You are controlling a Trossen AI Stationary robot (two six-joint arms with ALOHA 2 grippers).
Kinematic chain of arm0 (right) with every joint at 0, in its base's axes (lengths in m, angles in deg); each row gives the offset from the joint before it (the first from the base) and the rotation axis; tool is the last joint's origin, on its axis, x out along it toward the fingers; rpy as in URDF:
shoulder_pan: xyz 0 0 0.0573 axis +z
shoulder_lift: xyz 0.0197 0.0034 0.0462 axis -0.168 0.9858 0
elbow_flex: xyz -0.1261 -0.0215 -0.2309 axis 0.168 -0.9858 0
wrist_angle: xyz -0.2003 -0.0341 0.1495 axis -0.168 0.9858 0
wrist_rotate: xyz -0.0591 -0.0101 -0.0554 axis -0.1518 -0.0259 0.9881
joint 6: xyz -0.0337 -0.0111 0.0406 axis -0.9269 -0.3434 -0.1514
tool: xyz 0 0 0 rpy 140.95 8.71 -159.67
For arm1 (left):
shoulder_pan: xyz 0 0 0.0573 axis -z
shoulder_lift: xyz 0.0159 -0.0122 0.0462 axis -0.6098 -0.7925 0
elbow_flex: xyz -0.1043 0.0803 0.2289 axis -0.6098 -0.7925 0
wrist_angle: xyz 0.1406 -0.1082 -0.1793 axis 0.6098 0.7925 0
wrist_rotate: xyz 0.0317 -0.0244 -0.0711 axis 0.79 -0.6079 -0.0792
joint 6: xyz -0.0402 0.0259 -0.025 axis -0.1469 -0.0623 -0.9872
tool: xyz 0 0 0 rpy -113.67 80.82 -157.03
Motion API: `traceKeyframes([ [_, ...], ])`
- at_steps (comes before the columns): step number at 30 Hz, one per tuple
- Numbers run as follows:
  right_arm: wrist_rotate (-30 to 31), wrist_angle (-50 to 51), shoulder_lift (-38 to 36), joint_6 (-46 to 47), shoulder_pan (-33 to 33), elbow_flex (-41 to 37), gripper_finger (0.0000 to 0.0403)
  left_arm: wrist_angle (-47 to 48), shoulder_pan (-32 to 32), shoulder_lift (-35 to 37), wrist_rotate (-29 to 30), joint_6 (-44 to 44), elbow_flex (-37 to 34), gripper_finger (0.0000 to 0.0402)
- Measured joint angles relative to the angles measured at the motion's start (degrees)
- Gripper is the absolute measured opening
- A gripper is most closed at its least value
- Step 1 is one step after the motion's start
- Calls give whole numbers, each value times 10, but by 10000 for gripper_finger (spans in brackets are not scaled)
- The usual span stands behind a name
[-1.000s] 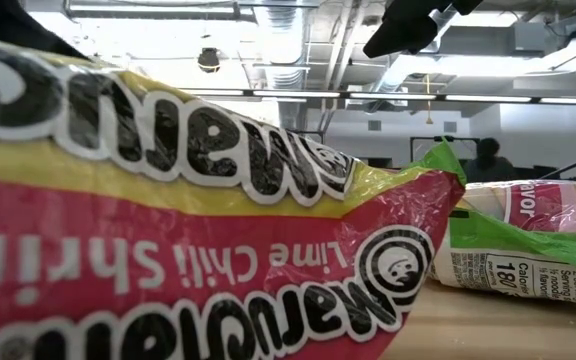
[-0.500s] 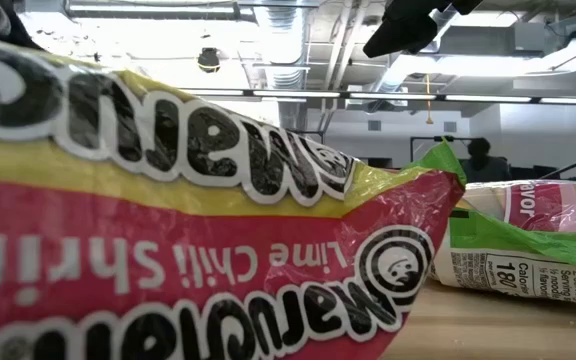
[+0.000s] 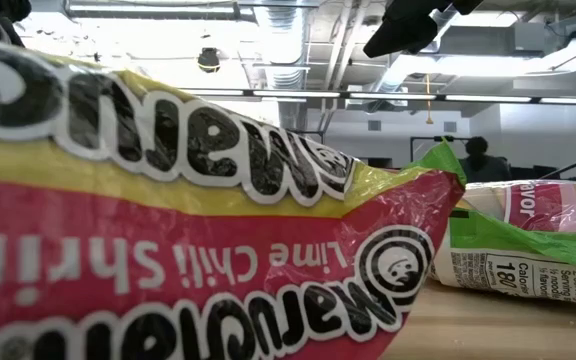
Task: Pick & Place Food Item
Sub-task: Put the white spice bottle into the transparent bin
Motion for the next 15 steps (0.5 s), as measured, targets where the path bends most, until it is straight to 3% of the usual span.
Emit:
traceKeyframes([
  [15,0,-1,0,-3,0,0,244,-2,-31,0,-38,61,0,195],
])
